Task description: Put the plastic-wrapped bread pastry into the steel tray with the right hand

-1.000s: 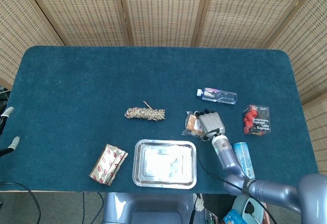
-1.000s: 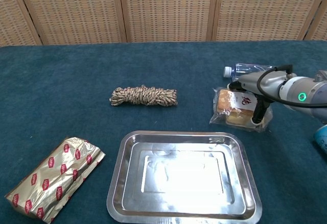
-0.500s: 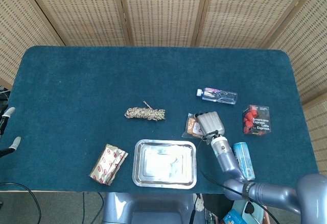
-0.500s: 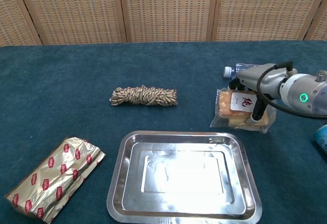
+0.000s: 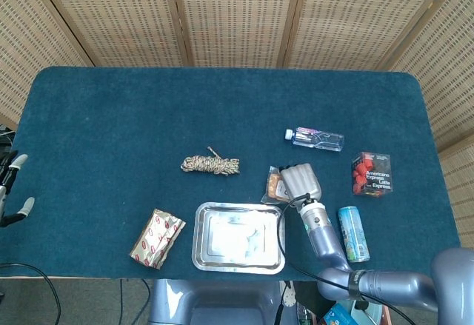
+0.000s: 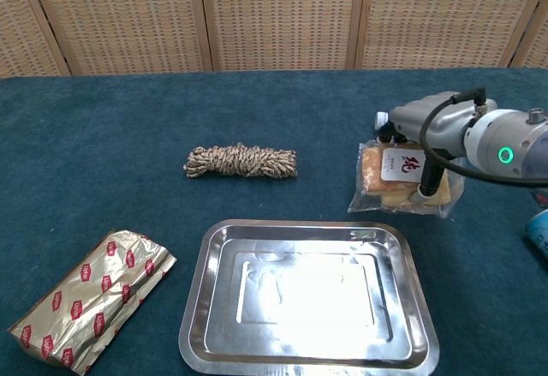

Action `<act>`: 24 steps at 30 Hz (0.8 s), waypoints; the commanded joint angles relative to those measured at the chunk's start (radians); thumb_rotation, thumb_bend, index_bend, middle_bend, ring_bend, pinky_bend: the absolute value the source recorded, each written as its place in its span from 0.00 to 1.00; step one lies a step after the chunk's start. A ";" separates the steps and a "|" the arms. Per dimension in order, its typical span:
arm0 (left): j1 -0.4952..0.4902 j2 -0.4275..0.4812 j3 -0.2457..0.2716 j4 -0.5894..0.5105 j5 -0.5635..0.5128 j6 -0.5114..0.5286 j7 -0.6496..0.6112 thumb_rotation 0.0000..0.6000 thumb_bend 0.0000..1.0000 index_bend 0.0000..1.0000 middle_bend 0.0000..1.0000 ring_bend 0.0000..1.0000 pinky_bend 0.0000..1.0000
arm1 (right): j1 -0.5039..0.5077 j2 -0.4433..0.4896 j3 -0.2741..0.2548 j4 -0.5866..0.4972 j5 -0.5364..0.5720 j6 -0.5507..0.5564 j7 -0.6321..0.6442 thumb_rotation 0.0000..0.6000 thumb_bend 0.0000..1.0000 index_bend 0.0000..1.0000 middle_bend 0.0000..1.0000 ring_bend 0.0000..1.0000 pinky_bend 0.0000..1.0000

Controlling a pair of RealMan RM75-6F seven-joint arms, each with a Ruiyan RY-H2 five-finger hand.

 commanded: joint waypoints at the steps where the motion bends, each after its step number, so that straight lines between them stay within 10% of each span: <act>1: -0.008 0.008 -0.003 -0.017 0.012 0.006 0.010 0.97 0.38 0.00 0.00 0.00 0.00 | 0.011 0.001 0.003 -0.048 0.023 0.051 -0.052 1.00 0.23 0.51 0.59 0.46 0.60; 24: -0.017 0.025 -0.003 -0.085 0.000 0.003 0.078 0.98 0.38 0.00 0.00 0.00 0.00 | -0.001 0.014 -0.036 -0.193 -0.028 0.124 -0.051 1.00 0.23 0.51 0.59 0.46 0.60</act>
